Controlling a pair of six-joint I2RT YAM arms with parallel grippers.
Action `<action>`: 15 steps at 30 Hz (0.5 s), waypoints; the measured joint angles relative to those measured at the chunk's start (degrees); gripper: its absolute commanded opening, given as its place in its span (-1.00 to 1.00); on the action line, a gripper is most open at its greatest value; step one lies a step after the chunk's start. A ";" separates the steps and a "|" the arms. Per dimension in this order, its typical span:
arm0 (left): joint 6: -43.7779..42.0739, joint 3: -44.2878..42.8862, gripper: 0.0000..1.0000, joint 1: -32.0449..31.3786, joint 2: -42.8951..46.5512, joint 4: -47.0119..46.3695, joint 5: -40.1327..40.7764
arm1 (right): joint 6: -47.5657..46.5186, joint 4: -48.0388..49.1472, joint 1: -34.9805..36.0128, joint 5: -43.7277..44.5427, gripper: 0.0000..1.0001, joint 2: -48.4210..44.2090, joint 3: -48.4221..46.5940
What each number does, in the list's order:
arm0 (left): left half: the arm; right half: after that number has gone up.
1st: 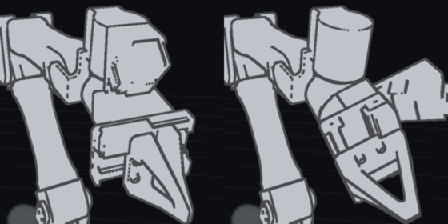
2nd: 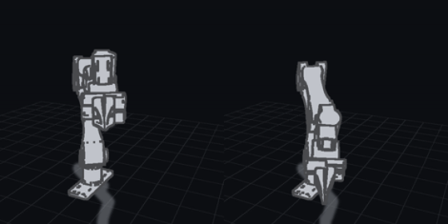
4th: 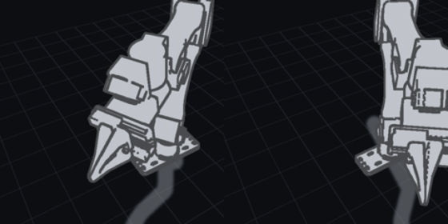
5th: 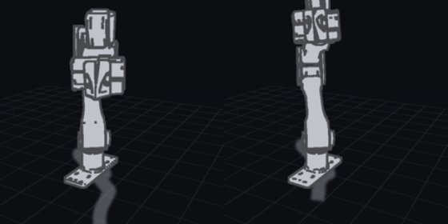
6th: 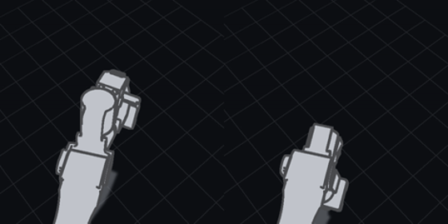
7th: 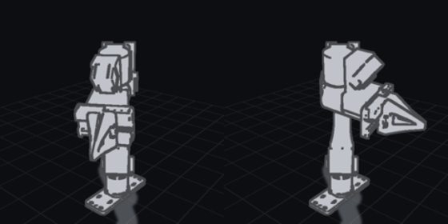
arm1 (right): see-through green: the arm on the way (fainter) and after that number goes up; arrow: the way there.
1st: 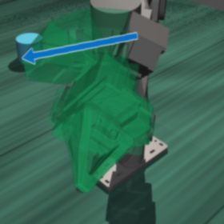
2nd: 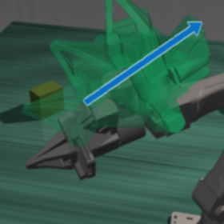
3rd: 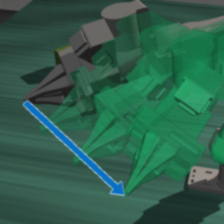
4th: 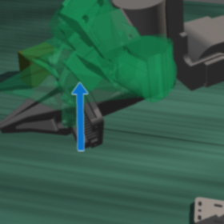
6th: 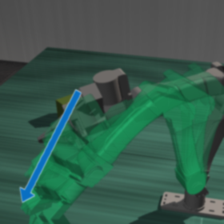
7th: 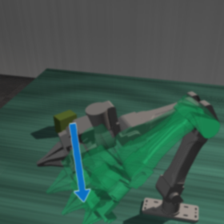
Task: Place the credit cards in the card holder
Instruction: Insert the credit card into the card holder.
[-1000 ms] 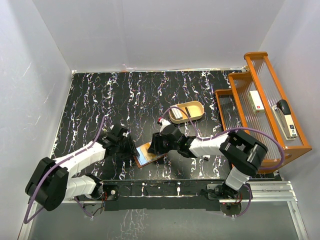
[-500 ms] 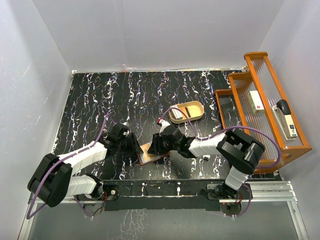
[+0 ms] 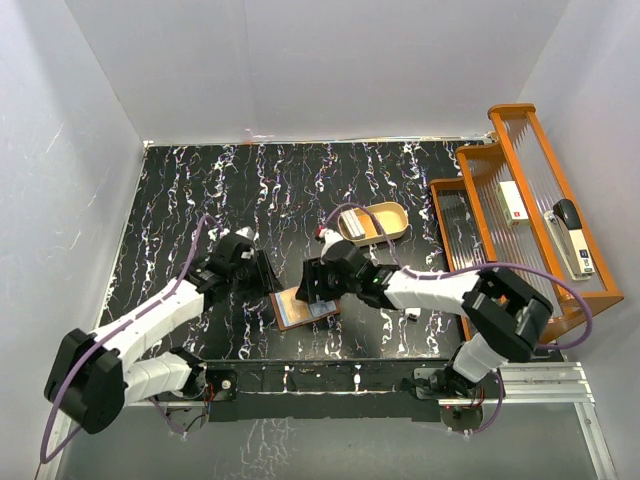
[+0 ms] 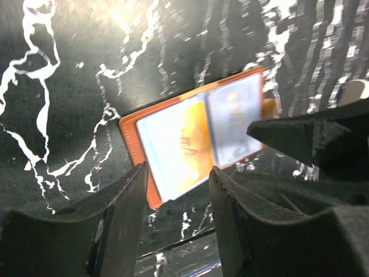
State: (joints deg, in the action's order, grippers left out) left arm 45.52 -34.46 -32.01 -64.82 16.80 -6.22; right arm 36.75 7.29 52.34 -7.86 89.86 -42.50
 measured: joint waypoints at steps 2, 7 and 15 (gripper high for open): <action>-1.07 -2.03 0.00 0.00 2.16 1.20 0.42 | -1.70 -3.67 -0.94 1.81 0.19 -1.95 -1.97; -4.85 -7.26 0.49 0.00 5.81 3.41 0.52 | -5.79 -11.45 -5.88 5.84 0.34 -4.28 -8.72; -11.17 -11.08 0.97 0.00 6.10 6.08 -3.02 | -9.99 -18.60 -18.27 6.78 0.61 -2.82 -17.33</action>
State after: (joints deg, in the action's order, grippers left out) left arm 34.35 -45.54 -32.01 -58.72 22.87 -9.23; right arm 26.76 -11.31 34.06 -1.08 87.05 -59.83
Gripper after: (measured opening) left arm 0.976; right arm 0.771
